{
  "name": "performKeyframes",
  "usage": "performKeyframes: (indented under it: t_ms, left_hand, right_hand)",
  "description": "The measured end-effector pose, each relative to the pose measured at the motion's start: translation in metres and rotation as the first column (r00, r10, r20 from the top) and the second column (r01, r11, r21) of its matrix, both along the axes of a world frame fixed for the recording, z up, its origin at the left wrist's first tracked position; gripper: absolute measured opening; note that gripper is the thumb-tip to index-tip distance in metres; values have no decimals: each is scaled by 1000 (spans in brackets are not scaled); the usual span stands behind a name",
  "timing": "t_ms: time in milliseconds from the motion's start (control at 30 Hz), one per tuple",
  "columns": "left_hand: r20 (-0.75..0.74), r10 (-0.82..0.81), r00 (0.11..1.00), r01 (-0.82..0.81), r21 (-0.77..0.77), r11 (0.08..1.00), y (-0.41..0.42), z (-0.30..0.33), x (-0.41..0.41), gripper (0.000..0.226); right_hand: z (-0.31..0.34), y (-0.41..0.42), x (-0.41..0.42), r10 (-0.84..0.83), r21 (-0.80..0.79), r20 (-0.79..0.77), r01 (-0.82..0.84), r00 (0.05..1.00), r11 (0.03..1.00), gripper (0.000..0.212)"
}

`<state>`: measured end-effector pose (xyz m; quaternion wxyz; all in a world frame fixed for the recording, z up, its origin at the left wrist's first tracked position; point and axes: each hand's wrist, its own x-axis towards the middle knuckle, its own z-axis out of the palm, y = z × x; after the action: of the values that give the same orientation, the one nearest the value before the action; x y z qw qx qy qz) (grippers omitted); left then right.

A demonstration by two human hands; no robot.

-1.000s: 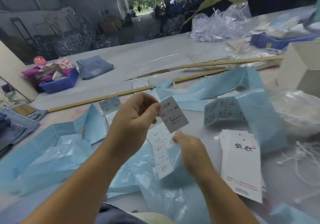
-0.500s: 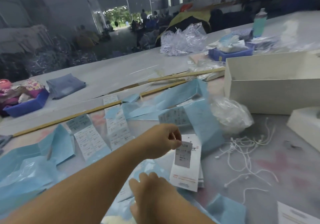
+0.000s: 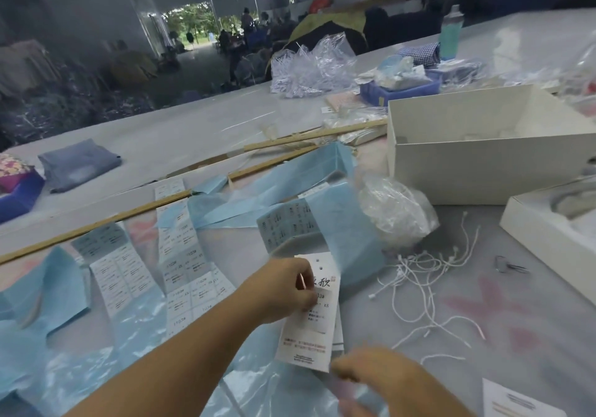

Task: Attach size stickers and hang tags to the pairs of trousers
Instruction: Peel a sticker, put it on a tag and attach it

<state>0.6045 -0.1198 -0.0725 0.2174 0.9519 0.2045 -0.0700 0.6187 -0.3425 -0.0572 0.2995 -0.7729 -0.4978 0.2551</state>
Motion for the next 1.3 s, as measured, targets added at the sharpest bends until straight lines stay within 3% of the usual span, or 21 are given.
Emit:
performKeyframes:
  t_ms: [67,167,267,333,400,467,533,633,733,900,1000,1100,1233,1300]
  left_hand:
    - [34,1,999,-5,99,995,-5,-2,0,22]
    - [40,95,995,-99,129,987,-4,2,-1,46]
    - [-36,153,988,-147,131,980,-9,2,-7,31]
    - [-52,199,979,-191,135,972,-17,-3,-12,35]
    - [-66,253,965,-238,172,956,-23,-7,-17,45]
    - [-108,277,955,-248,224,942,-29,-7,-21,59]
    - [-140,261,955,-216,270,938,-37,-7,-24,70]
    - [-110,270,957,-224,317,922,-48,-3,-27,70]
    - [-100,259,961,-203,384,901,-58,2,-27,71]
    - [-145,202,969,-109,483,869,-75,8,-27,66]
    - [-174,213,961,-109,472,875,-78,13,-27,57]
    - [-209,244,947,-135,430,893,-78,19,-28,53]
    - [-198,284,938,-194,379,905,-80,23,-30,21]
    - [-137,310,941,-236,390,890,-82,24,-31,21]
  right_hand:
    - [-5,-14,16,-173,136,45,166,984,977,32]
    - [-26,-12,48,-336,148,215,309,917,939,24]
    - [-48,5,80,-322,104,445,308,836,946,28]
    - [-61,17,91,-276,34,539,306,796,951,28]
    - [-62,25,94,-242,-32,594,324,767,946,25]
    - [-58,32,94,-253,21,646,314,720,949,11]
    - [-56,32,91,-306,90,631,325,713,942,15]
    - [-54,30,83,-272,66,667,308,694,949,18]
    - [-51,26,77,-370,251,635,272,678,929,32]
    - [-37,18,64,-510,552,517,187,687,812,18]
    - [-28,14,55,-499,605,485,136,718,784,12]
    - [-19,8,49,-485,636,416,135,770,760,21]
    - [-15,2,42,-451,626,203,239,869,742,15]
    - [-16,0,37,-433,606,65,309,899,733,15]
